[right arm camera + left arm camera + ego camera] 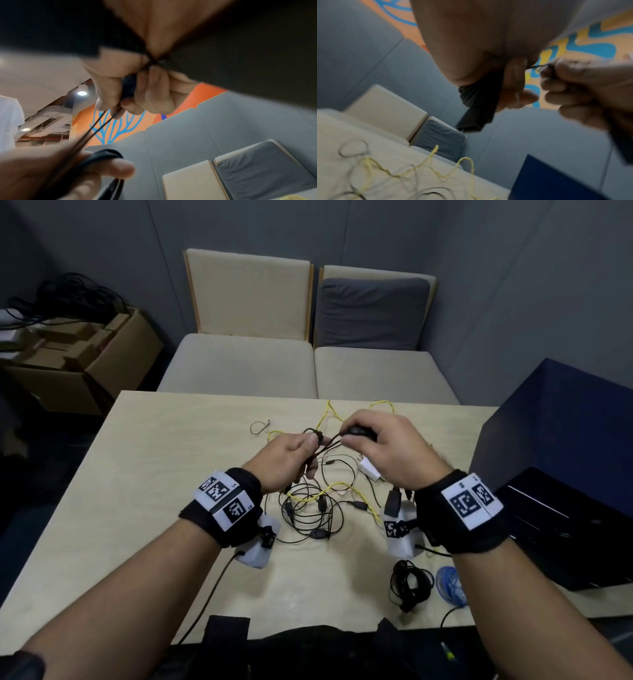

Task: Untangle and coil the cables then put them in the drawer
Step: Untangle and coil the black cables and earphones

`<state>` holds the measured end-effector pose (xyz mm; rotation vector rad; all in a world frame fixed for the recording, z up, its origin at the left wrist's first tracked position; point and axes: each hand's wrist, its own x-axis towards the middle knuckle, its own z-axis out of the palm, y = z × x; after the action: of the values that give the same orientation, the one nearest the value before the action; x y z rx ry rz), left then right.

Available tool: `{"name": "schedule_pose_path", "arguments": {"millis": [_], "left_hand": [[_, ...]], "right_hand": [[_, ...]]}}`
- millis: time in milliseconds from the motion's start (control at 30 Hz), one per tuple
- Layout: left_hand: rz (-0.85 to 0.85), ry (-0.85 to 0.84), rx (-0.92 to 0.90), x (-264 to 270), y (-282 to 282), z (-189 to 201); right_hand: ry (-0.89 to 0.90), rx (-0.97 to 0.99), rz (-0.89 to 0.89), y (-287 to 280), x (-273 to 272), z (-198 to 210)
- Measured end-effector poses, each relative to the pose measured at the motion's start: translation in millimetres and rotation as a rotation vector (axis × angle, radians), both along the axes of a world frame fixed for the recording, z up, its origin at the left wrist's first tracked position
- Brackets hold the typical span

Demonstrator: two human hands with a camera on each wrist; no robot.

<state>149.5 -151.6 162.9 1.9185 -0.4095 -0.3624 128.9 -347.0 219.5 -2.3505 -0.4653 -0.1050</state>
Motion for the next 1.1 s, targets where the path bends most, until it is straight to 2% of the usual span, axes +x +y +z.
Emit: {"name": "schedule_pose_path", "arguments": {"millis": [167,400,500,600,733,833,900,967,1100], "left_hand": [[-0.090,0.164,-0.364,-10,-9,15],[-0.142,0.442,-0.781,-15,-13,26],[-0.113,0.578,-0.911,-17,-13,28],[-0.134,0.634,-0.967,-16,-10,26],[0.032,0.610,-0.926,-14,-11,20],[0.192,0.445,-0.786,-14,-15,14],[0.238,0.300,-0.629,-15,-15,13],[0.248,0.192,-0.498,-17,-16,13],[0.332,0.072,-0.356,-16,-20,8]], "right_hand": [[0.076,0.193,-0.045,-2,12,-1],[0.293,0.580,0.019,9,9,-17],[0.451,0.758,0.057,14,7,-27],[0.538,0.810,0.091,19,1,-32],[0.478,0.694,-0.048,23,1,-33],[0.341,0.502,-0.119,21,5,-34],[0.261,0.403,-0.157,20,4,-34],[0.219,0.346,-0.179,20,3,-33],[0.229,0.342,-0.182,19,1,-32]]}}
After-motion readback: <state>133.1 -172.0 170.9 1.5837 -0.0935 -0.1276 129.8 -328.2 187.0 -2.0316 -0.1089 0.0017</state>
